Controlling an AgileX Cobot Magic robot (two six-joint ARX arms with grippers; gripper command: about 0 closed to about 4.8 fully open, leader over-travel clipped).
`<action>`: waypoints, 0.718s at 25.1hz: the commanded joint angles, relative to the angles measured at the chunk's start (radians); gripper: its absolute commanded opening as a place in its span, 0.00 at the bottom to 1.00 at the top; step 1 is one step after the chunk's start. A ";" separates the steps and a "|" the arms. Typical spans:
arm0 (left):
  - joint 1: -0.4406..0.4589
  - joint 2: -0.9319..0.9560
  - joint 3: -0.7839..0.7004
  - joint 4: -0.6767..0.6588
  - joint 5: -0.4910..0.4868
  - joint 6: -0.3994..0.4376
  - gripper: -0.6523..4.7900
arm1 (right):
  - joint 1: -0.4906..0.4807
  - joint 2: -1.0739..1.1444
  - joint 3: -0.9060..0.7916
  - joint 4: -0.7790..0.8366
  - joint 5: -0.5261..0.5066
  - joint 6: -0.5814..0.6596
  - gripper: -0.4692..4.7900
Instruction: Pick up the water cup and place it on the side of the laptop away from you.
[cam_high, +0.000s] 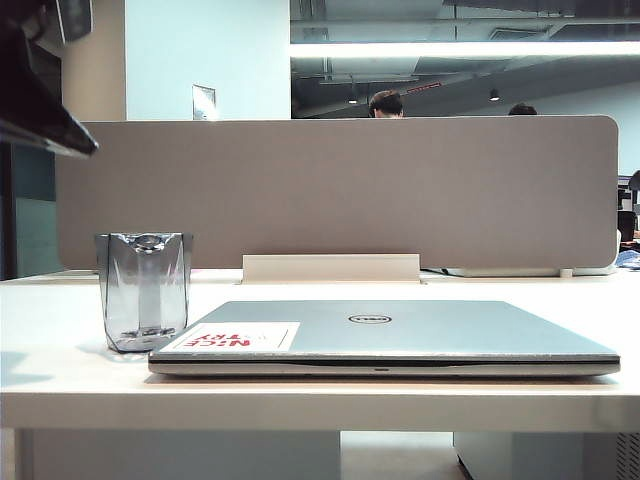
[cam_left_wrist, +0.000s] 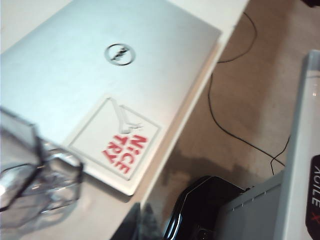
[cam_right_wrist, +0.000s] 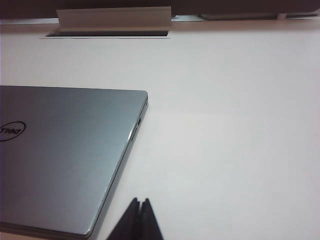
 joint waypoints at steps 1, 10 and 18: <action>-0.044 -0.058 -0.086 0.087 -0.067 -0.020 0.11 | 0.000 0.000 -0.003 0.005 -0.003 0.000 0.07; -0.092 -0.209 -0.319 0.437 -0.277 -0.280 0.11 | 0.000 0.000 -0.003 0.005 -0.003 0.000 0.07; -0.096 -0.214 -0.451 0.609 -0.328 -0.516 0.12 | 0.000 0.000 -0.003 0.005 -0.004 0.000 0.07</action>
